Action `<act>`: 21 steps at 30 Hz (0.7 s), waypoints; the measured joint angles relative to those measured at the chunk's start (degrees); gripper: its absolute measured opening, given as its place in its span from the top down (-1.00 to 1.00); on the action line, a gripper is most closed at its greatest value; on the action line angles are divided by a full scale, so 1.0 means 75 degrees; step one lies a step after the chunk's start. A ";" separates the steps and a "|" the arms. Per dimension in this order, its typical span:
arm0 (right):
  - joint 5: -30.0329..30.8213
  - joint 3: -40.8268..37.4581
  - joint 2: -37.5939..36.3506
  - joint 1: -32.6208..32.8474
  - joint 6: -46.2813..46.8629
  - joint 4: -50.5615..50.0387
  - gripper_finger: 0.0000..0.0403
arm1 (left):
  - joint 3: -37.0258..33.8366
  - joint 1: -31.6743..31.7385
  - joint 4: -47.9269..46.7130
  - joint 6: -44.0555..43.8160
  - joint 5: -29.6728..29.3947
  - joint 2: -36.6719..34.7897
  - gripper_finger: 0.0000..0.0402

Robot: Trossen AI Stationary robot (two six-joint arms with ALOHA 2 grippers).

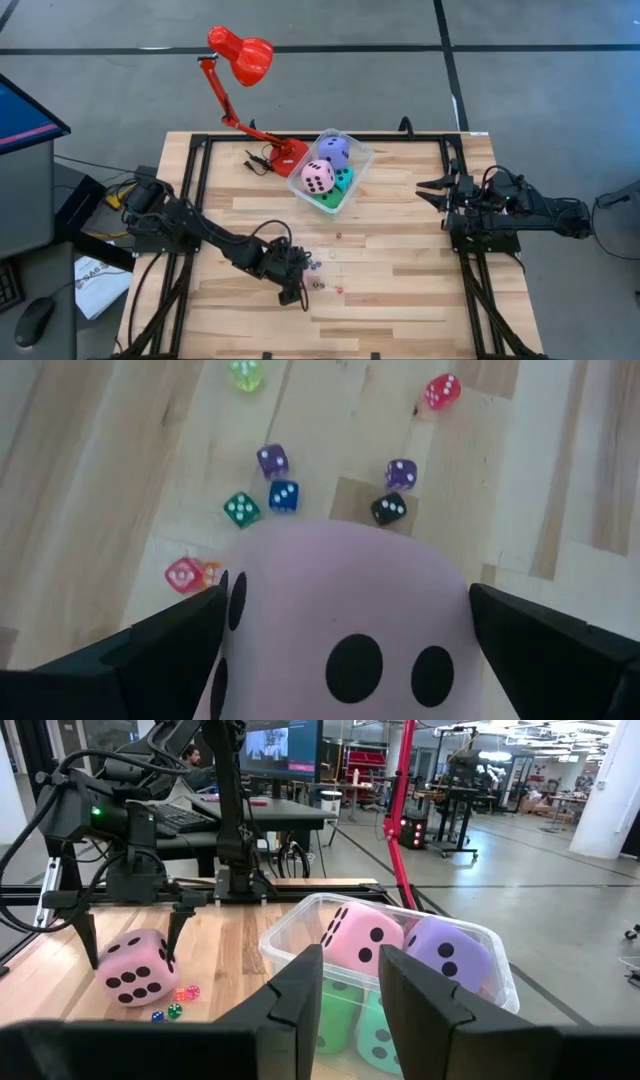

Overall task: Pick & Place Dice
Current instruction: Put the pink dice into the transparent bin

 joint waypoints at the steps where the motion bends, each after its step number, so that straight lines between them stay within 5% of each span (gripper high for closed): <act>1: 0.0000 -0.0003 0.0000 0.0000 0.0000 0.0000 0.52 | -0.0005 0.0031 0.0019 -0.0059 0.0016 -0.0025 -0.99; 10: 0.0000 -0.0001 0.0000 0.0000 0.0000 -0.0003 0.52 | -0.0066 0.0455 0.0382 -0.0166 -0.0053 -0.0393 -0.99; 21: 0.0000 -0.0003 -0.0003 0.0000 0.0003 -0.0009 0.52 | -0.0028 0.0416 0.0446 -0.0129 -0.1023 -0.1625 -0.99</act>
